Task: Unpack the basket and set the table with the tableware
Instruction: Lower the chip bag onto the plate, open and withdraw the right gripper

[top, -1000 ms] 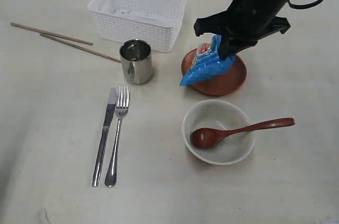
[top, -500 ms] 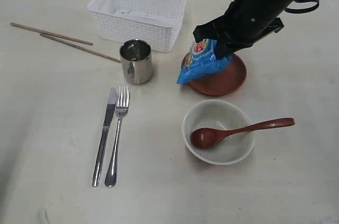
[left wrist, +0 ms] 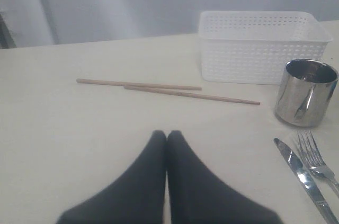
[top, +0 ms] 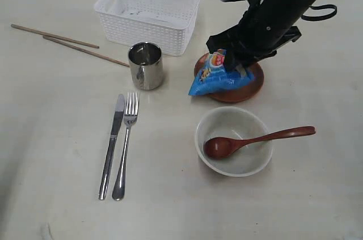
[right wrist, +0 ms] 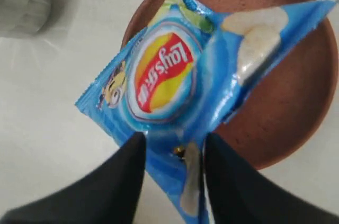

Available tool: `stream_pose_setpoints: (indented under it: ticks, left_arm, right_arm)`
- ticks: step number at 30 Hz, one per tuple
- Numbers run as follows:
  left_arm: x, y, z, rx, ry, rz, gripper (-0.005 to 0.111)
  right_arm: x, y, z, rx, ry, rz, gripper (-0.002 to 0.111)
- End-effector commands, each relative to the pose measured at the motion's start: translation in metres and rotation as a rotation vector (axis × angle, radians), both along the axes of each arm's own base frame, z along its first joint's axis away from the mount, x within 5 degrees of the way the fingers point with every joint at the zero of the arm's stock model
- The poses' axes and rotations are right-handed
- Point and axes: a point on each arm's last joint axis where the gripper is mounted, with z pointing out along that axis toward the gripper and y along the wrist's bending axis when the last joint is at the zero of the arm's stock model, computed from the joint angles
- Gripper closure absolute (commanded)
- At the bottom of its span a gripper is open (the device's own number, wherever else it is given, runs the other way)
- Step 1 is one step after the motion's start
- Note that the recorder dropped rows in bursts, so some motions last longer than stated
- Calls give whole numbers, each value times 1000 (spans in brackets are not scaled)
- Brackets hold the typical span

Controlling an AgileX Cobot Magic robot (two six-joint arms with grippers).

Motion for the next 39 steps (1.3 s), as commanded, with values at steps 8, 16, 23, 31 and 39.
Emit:
stream_pose_setpoints:
  ticks: [8,16,23,31,39]
  left_arm:
    - [0,0,1,-8,-12,3,107]
    - [0,0,1,-8,-12,3,107]
    - [0,0,1,-8,-12,3,107]
    - [0,0,1,-8,-12,3,107]
    - [0,0,1,-8,-12,3,107]
  right_arm:
    - [9,-7,23,-105,-1,-51,52]
    - [18,4,36,14,-43,-89,92]
    - [24,6,6,-16,9,-84,109]
    - [29,8,-31,-62,104,-75,109]
    - [28,8,-35,-70,116,-65,109]
